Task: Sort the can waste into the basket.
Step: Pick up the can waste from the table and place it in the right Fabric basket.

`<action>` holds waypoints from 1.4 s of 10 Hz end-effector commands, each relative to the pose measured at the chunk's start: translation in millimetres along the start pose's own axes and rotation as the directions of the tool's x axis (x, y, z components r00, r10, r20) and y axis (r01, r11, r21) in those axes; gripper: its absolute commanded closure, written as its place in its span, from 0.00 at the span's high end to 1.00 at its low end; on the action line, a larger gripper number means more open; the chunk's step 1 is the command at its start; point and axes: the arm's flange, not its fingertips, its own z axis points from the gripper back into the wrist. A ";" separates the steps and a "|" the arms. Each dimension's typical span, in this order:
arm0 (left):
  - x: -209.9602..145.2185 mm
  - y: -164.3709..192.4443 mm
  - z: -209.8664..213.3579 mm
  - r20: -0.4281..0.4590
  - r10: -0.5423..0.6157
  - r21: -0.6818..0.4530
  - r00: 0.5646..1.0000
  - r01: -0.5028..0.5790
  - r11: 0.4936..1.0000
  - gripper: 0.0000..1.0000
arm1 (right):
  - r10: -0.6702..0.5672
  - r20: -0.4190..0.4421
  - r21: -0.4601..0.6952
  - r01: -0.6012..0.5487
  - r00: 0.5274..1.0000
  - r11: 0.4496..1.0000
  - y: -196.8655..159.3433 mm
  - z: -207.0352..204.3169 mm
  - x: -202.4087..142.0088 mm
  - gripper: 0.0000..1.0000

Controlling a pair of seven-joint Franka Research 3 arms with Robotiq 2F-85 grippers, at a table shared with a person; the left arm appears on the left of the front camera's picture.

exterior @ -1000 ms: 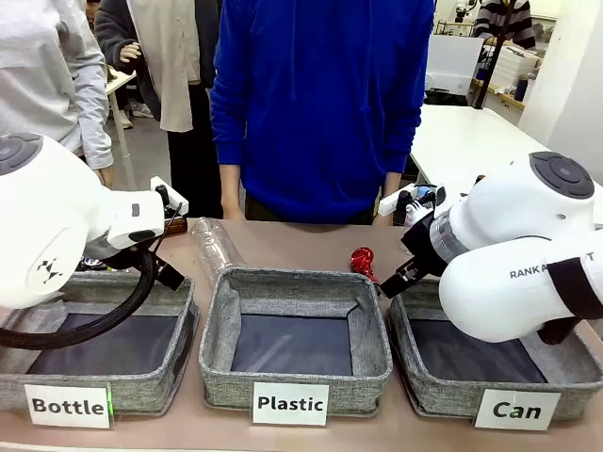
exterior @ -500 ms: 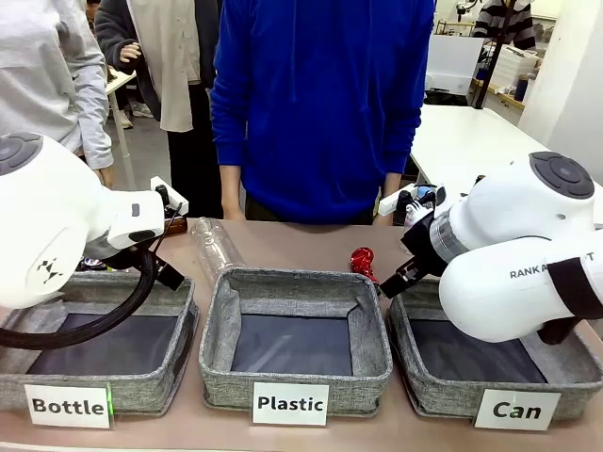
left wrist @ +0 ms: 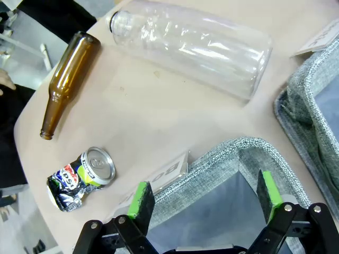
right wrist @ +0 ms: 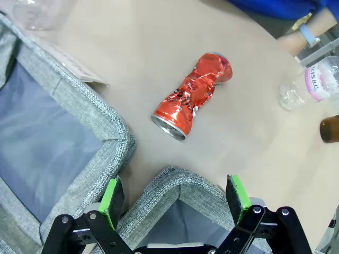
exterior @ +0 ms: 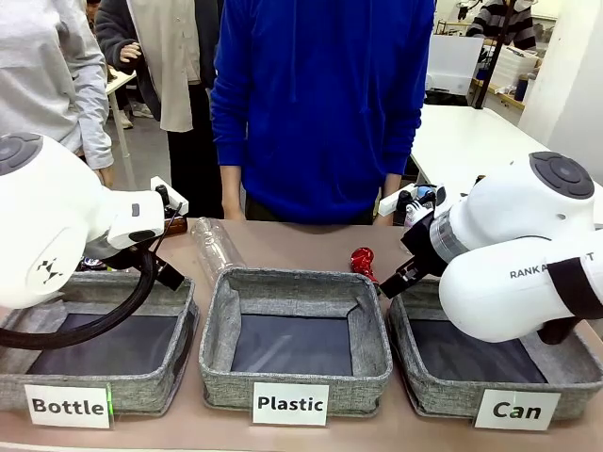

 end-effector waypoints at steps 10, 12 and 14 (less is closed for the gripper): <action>-106.0 144.5 181.1 0.248 0.159 -0.620 0.956 0.030 0.784 1.00 | -0.654 -0.060 0.661 0.521 0.754 0.539 -97.2 211.6 -118.8 1.00; -163.2 206.8 194.3 0.287 0.450 -0.664 0.846 -0.163 0.730 1.00 | -0.839 -0.062 0.761 0.569 0.541 0.311 -148.8 209.5 -190.4 1.00; -211.3 244.3 190.1 0.294 0.710 -0.748 0.640 -0.309 0.588 1.00 | -0.912 -0.134 0.800 0.585 0.388 0.131 -187.7 182.8 -239.2 1.00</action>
